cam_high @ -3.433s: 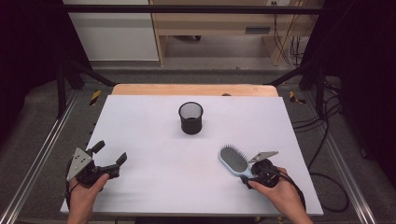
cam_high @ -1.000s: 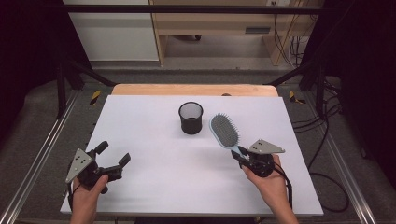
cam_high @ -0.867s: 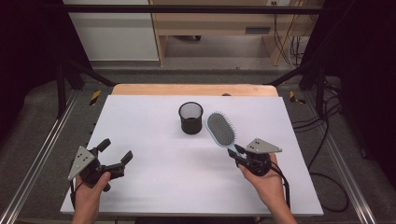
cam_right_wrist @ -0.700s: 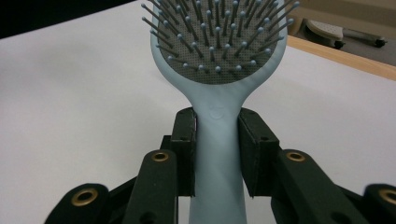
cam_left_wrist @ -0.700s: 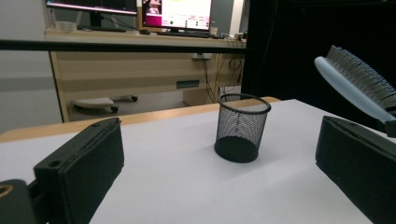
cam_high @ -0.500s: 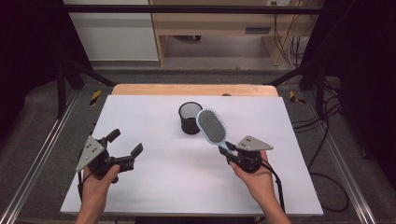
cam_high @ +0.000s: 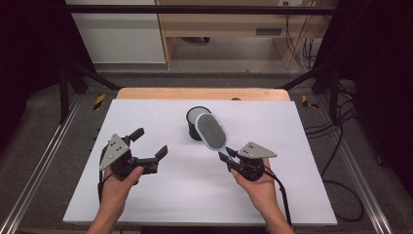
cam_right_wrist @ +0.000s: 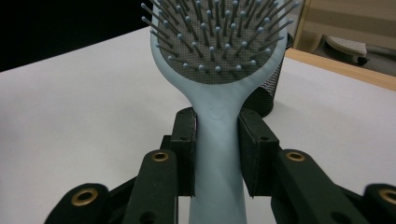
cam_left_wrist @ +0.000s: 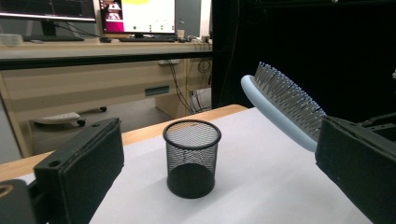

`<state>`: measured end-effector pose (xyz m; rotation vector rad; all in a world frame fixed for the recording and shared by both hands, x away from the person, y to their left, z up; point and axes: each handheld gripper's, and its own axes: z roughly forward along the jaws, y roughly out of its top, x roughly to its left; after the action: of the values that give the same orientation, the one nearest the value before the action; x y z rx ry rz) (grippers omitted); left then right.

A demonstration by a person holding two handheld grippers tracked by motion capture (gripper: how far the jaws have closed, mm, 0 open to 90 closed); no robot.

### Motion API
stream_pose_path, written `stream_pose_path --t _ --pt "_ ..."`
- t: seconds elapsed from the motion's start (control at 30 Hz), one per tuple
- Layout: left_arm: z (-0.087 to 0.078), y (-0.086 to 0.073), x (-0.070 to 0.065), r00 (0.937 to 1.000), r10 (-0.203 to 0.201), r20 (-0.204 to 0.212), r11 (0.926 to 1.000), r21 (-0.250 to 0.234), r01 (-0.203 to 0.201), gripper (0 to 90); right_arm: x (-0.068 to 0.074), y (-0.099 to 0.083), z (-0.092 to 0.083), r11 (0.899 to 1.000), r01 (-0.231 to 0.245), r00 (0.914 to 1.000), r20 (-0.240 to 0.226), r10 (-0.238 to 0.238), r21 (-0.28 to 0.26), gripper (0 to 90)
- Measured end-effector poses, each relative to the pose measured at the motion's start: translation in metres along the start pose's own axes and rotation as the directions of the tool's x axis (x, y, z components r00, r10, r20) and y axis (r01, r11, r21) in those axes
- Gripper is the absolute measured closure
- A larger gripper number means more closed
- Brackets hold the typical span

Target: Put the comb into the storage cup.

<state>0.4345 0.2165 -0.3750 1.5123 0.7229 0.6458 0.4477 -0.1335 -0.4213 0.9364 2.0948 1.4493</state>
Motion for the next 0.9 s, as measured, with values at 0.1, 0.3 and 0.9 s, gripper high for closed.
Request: stream_pose_path --t 0.1,0.3,0.9 --pt "0.007 0.001 -0.003 0.9999 0.002 0.011 0.9999 0.011 -0.002 1.1 0.0 -0.001 -0.001 1.0 -0.001 1.0 -0.005 0.001 -0.005 69.6" --pt "0.017 0.002 -0.011 0.9993 -0.012 0.035 0.9996 0.024 0.011 1.1 -0.004 -0.001 -0.003 0.999 -0.02 0.9997 -0.016 0.02 -0.035 69.7" --pt "0.029 0.013 -0.022 0.996 -0.02 0.087 0.9995 0.028 0.017 1.2 0.0 -0.001 0.004 0.998 -0.033 0.9985 -0.045 0.03 -0.054 69.6"
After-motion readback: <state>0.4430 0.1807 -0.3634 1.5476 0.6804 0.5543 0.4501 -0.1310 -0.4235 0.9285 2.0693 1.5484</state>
